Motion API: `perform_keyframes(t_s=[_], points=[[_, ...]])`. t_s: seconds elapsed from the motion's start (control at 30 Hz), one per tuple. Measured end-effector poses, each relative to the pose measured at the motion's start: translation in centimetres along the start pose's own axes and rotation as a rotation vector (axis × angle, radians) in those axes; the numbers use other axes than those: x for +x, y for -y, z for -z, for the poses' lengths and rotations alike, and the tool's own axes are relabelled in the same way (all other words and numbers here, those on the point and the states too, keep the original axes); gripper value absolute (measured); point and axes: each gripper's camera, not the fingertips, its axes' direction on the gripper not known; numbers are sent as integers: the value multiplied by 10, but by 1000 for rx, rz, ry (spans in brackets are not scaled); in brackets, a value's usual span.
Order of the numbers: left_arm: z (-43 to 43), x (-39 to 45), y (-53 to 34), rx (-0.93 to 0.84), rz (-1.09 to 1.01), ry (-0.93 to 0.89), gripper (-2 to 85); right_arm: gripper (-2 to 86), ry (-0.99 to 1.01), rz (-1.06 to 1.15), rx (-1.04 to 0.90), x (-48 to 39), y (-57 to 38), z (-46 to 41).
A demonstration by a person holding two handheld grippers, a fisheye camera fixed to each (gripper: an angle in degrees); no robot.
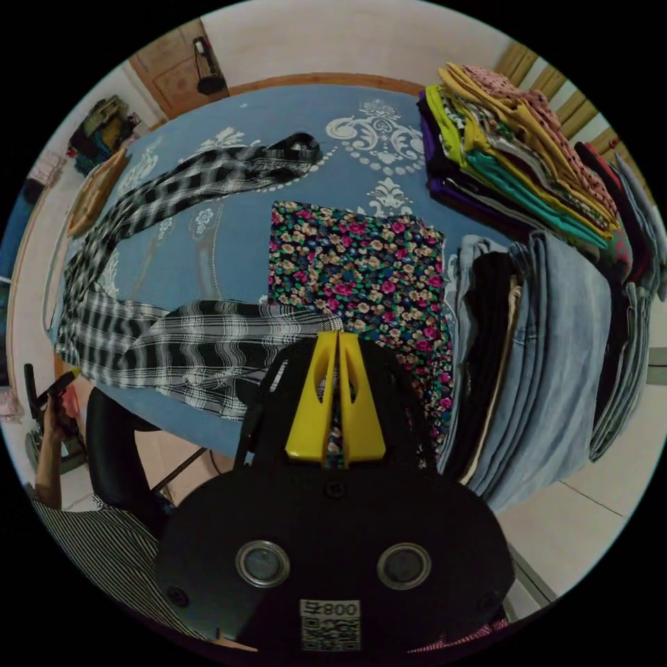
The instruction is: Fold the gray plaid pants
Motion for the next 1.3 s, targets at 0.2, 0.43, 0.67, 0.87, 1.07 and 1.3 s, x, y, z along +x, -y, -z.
perform_keyframes(t_s=[0.2,0.43,0.67,0.87,1.07,1.3], points=[[4,2,15,-34,-49,39,6,2,-6,-11,-29,6,34,-7],[33,4,26,63,-53,28,23,6,44,-78,9,21,77,0],[42,45,106,142,-226,17,68,32,230,-121,162,24,151,24],[10,103,209,106,-372,160,77,59,228,60,167,-36,272,20],[-34,128,272,-3,-399,277,72,69,80,272,135,-100,370,0],[-43,140,296,17,-388,282,23,11,-42,199,65,-87,436,-26]])
